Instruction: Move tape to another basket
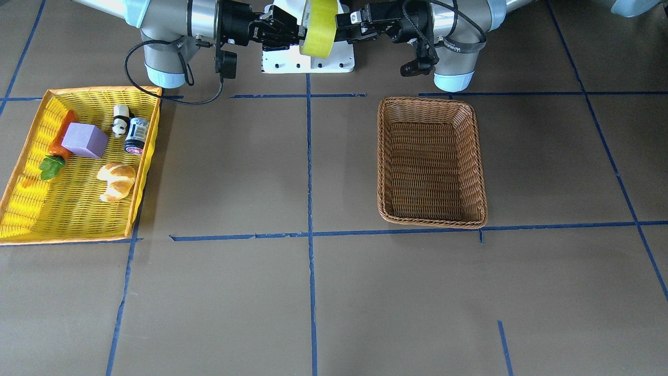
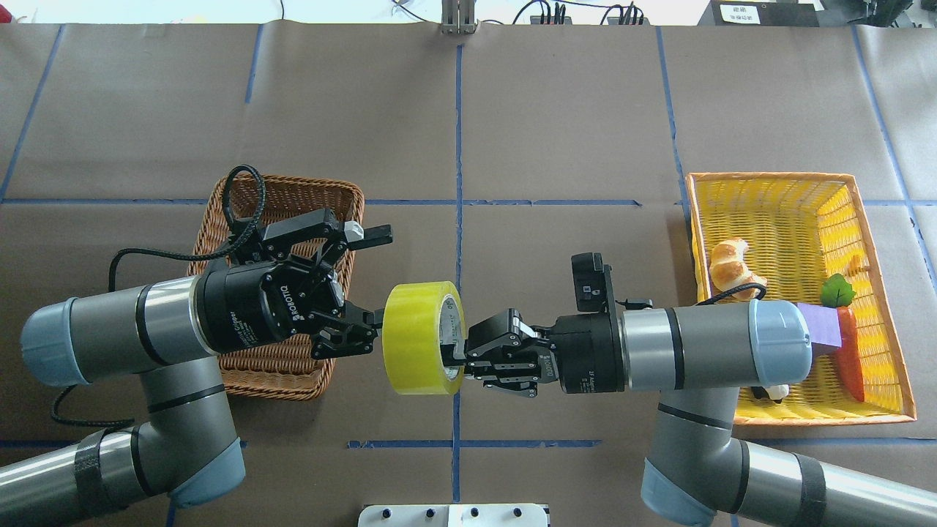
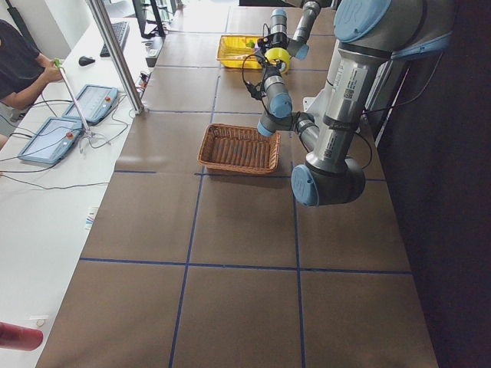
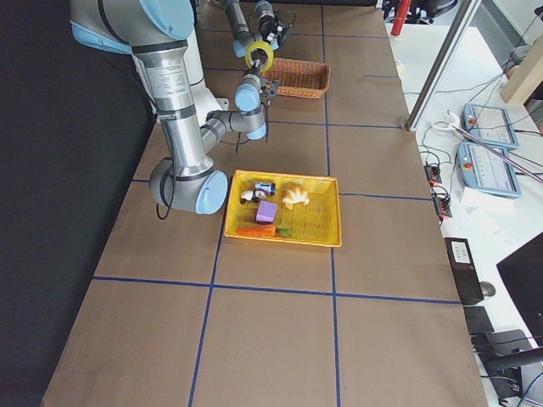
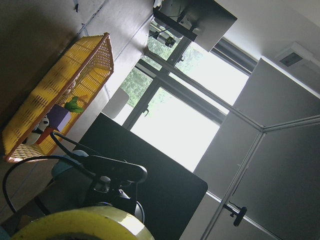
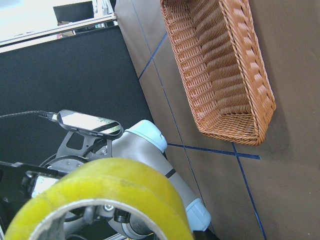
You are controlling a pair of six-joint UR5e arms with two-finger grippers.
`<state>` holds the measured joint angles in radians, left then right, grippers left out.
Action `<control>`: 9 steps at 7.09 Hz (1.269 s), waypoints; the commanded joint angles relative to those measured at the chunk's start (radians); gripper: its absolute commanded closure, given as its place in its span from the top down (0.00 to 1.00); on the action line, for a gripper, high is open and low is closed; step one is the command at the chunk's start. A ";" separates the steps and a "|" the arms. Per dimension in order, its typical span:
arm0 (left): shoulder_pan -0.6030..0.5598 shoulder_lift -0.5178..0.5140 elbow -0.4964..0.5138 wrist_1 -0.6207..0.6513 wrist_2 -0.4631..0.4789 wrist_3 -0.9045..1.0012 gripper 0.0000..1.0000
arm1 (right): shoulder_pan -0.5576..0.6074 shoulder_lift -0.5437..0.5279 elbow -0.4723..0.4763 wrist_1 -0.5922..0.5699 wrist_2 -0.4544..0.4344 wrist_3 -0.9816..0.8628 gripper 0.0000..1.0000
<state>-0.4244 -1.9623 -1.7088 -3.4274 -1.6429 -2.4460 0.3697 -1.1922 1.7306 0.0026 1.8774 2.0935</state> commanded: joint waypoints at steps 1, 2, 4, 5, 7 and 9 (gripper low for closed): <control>0.001 0.000 -0.011 0.002 0.000 -0.001 1.00 | 0.000 0.000 -0.002 0.000 -0.001 -0.001 0.01; 0.001 0.002 -0.011 0.004 0.000 -0.001 0.99 | 0.000 0.000 -0.002 0.002 -0.001 0.000 0.01; 0.001 0.002 -0.011 0.004 0.000 -0.001 0.99 | 0.000 0.002 -0.002 0.002 -0.001 0.000 0.01; 0.001 0.002 -0.012 0.005 0.000 -0.001 0.95 | -0.002 0.002 0.000 0.002 -0.001 0.000 0.01; 0.001 0.003 -0.012 0.005 -0.001 -0.017 0.28 | -0.003 0.003 -0.002 0.002 -0.001 0.000 0.56; 0.001 0.006 -0.011 0.005 -0.003 -0.033 0.00 | -0.017 0.003 0.000 0.005 -0.007 -0.004 1.00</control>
<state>-0.4234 -1.9570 -1.7195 -3.4225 -1.6442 -2.4714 0.3576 -1.1890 1.7299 0.0052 1.8729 2.0907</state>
